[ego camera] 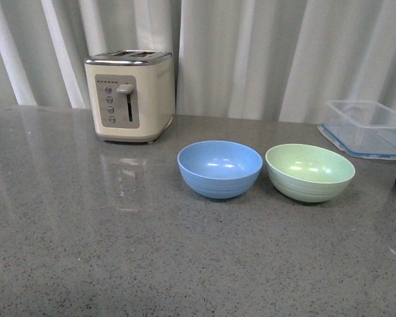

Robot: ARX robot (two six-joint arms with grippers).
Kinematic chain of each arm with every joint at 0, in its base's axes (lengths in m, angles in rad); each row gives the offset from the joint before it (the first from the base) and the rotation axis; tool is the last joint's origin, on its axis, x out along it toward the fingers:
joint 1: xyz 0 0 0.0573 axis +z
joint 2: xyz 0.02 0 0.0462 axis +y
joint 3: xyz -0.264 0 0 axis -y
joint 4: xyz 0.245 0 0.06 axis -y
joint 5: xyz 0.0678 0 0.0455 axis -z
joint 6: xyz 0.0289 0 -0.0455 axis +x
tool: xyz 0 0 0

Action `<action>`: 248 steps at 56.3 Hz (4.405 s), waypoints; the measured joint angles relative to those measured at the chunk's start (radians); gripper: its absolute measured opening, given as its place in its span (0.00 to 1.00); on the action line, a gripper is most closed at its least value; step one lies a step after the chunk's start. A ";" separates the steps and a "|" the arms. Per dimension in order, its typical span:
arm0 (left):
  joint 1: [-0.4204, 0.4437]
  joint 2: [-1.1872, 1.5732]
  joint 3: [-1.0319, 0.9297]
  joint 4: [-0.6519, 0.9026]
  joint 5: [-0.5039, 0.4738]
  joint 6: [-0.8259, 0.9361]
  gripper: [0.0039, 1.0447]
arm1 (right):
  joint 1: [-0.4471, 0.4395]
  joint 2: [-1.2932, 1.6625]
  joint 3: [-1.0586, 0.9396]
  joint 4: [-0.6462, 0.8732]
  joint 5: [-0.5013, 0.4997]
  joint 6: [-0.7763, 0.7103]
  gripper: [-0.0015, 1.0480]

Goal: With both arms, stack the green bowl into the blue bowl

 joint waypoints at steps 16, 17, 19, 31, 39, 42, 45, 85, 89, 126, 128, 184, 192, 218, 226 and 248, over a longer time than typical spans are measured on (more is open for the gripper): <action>0.000 -0.110 0.000 -0.101 0.000 0.000 0.05 | 0.000 0.000 0.000 0.000 0.000 0.000 0.90; 0.000 -0.110 0.000 -0.101 0.000 0.000 0.10 | 0.000 0.000 0.000 0.000 0.000 0.000 0.90; 0.000 -0.110 0.000 -0.102 0.000 0.000 0.19 | 0.000 0.000 0.000 0.000 0.000 0.000 0.90; 0.000 -0.111 0.000 -0.102 0.000 0.000 0.62 | 0.000 0.000 0.000 0.000 0.000 0.000 0.90; 0.000 -0.111 0.000 -0.102 0.000 0.000 0.86 | -0.006 0.005 0.002 -0.008 -0.022 -0.011 0.90; 0.000 -0.111 0.000 -0.102 0.000 0.000 0.95 | -0.018 0.065 0.028 -0.029 -0.102 -0.024 0.90; 0.000 -0.111 0.000 -0.102 0.000 0.002 0.94 | -0.001 0.147 0.068 -0.013 -0.109 -0.024 0.90; 0.000 -0.111 0.000 -0.102 0.000 0.003 0.94 | 0.178 1.559 1.129 -0.119 0.071 0.143 0.90; 0.000 -0.111 0.000 -0.102 0.000 0.003 0.94 | 0.175 1.664 1.202 -0.139 0.114 0.132 0.90; 0.000 -0.111 0.000 -0.102 0.000 0.003 0.94 | 0.103 1.970 1.363 -0.179 0.220 0.136 0.83; 0.000 -0.111 0.000 -0.102 0.000 0.003 0.94 | 0.103 1.973 1.365 -0.179 0.217 0.139 0.78; 0.000 -0.111 0.000 -0.102 0.000 0.003 0.94 | 0.100 1.879 1.429 -0.233 0.117 0.181 0.01; 0.000 -0.111 0.000 -0.102 0.000 0.003 0.94 | 0.133 1.803 1.472 -0.240 0.098 0.183 0.01; 0.000 -0.111 0.000 -0.102 0.000 0.003 0.94 | 0.392 1.787 1.510 -0.207 0.108 0.183 0.01; 0.000 -0.111 0.000 -0.102 0.000 0.003 0.94 | 0.414 1.881 1.542 -0.174 0.148 0.190 0.01; 0.000 -0.111 0.000 -0.102 0.000 0.003 0.94 | 0.368 2.005 1.572 -0.161 0.207 0.216 0.01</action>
